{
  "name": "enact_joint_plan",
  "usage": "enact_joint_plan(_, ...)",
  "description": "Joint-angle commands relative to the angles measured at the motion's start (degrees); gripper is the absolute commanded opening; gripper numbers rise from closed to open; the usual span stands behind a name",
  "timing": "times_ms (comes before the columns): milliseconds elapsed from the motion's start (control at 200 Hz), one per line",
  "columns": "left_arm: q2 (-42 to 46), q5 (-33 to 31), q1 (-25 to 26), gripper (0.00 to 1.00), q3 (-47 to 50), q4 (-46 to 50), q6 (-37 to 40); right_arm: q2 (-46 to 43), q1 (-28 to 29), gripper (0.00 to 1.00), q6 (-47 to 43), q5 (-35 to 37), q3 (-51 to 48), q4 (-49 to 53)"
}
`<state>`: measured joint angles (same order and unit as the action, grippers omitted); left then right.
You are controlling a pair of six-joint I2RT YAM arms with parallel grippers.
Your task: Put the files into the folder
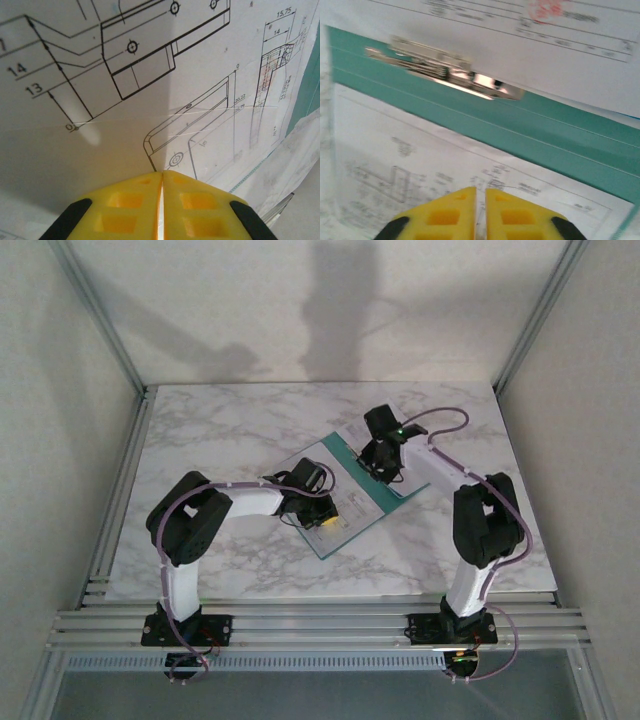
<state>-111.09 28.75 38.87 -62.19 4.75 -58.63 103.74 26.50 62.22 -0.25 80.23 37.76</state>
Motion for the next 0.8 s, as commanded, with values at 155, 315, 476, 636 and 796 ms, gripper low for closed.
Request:
enact_joint_plan(155, -1.1, -4.1, -1.0, 0.10, 1.9, 3.8, 0.9, 9.3, -2.0, 0.27, -8.3, -5.4, 10.0, -1.9)
enact_joint_plan(315, -1.8, -3.8, -1.1, 0.10, 1.5, 3.3, 0.8, 17.4, -1.9, 0.29, -12.4, -6.5, 19.3, 1.0)
enact_joint_plan(476, -2.0, -3.8, -1.0, 0.10, 1.2, 2.8, 0.4, 21.7, -1.9, 0.32, -14.3, -4.5, 24.6, 1.9)
enact_joint_plan(636, -2.2, -3.5, -1.0, 0.10, 1.2, 2.7, 0.4, 24.7, -1.9, 0.15, -16.8, -4.9, 27.7, -1.2)
enact_joint_plan(796, -2.3, -3.3, -1.0, 0.10, 1.3, 2.6, 0.3, 29.7, -1.8, 0.09, -20.2, -3.9, 35.8, 2.7)
